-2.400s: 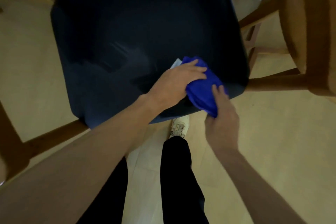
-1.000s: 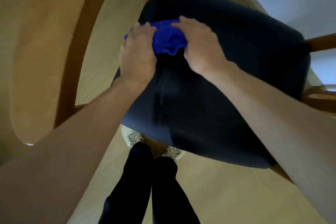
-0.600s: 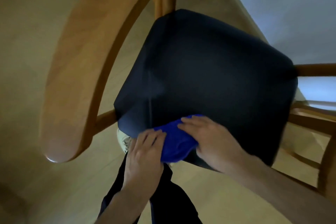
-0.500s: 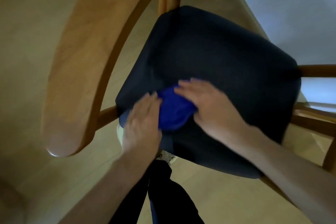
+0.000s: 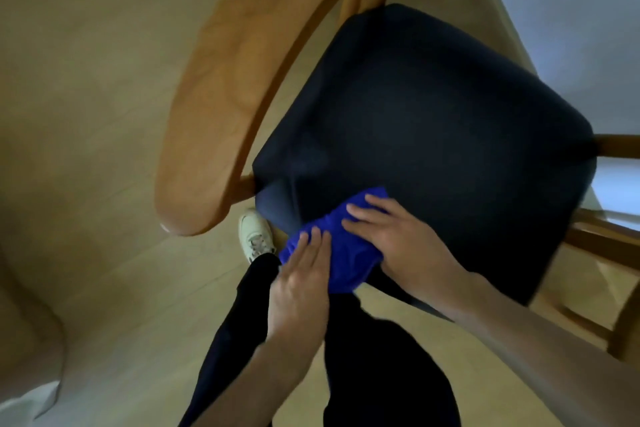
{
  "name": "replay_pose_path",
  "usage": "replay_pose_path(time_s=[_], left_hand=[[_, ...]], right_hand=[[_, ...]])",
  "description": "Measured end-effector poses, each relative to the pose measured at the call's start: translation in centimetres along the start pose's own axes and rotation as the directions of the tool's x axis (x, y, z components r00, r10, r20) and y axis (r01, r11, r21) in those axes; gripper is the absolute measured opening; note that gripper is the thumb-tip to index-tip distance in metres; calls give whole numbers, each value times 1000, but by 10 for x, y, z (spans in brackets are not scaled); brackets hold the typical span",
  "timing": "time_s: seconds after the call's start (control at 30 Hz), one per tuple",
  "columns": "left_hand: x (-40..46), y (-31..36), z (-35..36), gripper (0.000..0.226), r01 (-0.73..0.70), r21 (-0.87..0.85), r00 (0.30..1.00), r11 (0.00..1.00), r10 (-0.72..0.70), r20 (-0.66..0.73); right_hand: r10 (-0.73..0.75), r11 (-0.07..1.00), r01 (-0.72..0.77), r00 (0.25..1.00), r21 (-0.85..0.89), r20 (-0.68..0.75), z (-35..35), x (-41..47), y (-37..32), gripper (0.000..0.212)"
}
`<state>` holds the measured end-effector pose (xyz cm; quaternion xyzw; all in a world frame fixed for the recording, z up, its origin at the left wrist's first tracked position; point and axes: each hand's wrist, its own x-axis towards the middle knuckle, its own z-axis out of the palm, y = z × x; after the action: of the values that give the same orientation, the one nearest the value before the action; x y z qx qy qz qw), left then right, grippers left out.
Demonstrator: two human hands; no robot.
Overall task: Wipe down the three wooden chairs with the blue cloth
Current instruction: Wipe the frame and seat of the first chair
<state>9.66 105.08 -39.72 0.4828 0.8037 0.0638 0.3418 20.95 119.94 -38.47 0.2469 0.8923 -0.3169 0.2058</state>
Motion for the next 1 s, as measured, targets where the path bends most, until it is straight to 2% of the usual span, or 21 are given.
replay_pose_path(time_s=[0.03, 0.1, 0.2, 0.3, 0.4, 0.5, 0.53, 0.63, 0.7, 0.77, 0.83, 0.9, 1.0], left_hand=[[-12, 7, 0, 77, 40, -64, 998, 997, -36, 55], [-19, 14, 2, 73, 117, -145, 993, 983, -112, 44], [0, 22, -16, 72, 198, -250, 960, 948, -239, -145], [30, 11, -26, 71, 296, -352, 844, 888, -416, -338], [43, 1, -8, 62, 399, -351, 763, 847, -519, -385], [33, 20, 29, 67, 468, -405, 700, 785, -610, -372], [23, 34, 41, 70, 462, -422, 700, 780, -613, -366], [-13, 81, 75, 79, 388, -464, 780, 796, -552, -295], [-29, 102, 86, 78, 366, -521, 818, 771, -534, -215], [-32, 102, 75, 75, 360, -555, 813, 750, -544, -208], [-26, 80, 51, 73, 386, -562, 749, 732, -604, -272], [-12, 39, 26, 71, 433, -551, 644, 713, -673, -365], [16, -19, 2, 63, 486, -513, 551, 707, -704, -447]], right_hand=[[-19, 1000, 19, 997, -2, 71, -4, -4, -1, 57], [-81, 996, 85, 982, -15, 173, -23, 0, 3, 59], [-183, 982, 186, 979, -31, 95, -59, 33, 4, 68], [-291, 952, 288, 956, -100, -19, -77, 84, -7, 65], [-380, 921, 376, 925, -102, -17, -61, 120, -27, 58], [-389, 919, 387, 921, -74, -10, -27, 106, -13, 50], [-406, 911, 404, 914, -86, -2, -21, 90, -1, 50], [-458, 875, 466, 885, -129, 90, -16, 33, 41, 56], [-457, 857, 482, 874, -182, 164, -21, 8, 54, 51], [-441, 865, 475, 873, -162, 209, -27, 11, 48, 59], [-424, 885, 449, 887, -124, 183, -33, 32, 26, 66], [-436, 887, 445, 895, -120, 98, -33, 64, -4, 68], [-455, 887, 445, 887, -122, -82, -18, 111, -44, 51]])
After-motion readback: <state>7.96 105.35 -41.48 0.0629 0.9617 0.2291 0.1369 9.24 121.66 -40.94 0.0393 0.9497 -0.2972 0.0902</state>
